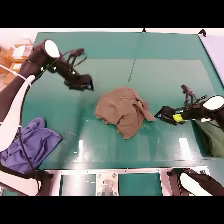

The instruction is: Fold the shirts.

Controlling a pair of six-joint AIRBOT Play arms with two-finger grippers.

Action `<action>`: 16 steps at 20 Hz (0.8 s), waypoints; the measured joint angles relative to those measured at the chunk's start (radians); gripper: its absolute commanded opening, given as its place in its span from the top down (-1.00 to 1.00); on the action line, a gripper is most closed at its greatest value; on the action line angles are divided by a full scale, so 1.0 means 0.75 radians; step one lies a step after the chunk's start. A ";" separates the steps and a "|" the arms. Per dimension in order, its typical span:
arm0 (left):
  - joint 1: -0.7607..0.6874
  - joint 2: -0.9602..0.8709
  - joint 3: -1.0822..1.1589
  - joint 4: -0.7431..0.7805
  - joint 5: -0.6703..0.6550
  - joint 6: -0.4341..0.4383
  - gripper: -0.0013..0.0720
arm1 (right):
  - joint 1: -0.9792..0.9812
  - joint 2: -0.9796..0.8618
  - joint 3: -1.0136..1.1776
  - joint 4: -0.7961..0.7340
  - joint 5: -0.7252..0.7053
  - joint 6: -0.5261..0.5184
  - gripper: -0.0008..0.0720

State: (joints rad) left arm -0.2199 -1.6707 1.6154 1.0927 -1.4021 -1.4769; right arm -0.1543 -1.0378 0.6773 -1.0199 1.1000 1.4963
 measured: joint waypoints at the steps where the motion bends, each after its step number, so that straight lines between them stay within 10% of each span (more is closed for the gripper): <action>1: 0.022 -0.001 -0.078 -0.002 0.006 -0.001 -0.73 | -0.002 -0.048 -0.016 0.040 -0.030 -0.035 -0.25; 3: 0.047 -0.002 -0.229 -0.045 0.056 0.021 -0.73 | -0.004 -0.168 -0.014 0.152 -0.073 -0.122 -0.10; 7: 0.062 -0.001 -0.448 -0.242 0.126 0.135 -0.72 | -0.004 -0.402 0.078 0.305 -0.103 -0.258 0.93; 11: -0.006 -0.001 -0.589 -0.346 0.109 0.195 -0.72 | -0.004 -0.521 0.168 0.356 -0.088 -0.328 0.93; 15: -0.135 0.000 -0.659 -0.448 0.255 0.201 -0.69 | -0.008 -0.554 0.244 0.373 -0.051 -0.372 0.51; 16: -0.167 0.001 -0.666 -0.476 0.315 0.197 -0.40 | -0.012 -0.558 0.262 0.374 -0.037 -0.377 0.51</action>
State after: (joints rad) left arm -0.3450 -1.6703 1.1160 0.7361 -1.1660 -1.3293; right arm -0.1631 -1.4563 0.8742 -0.7391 1.0725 1.2133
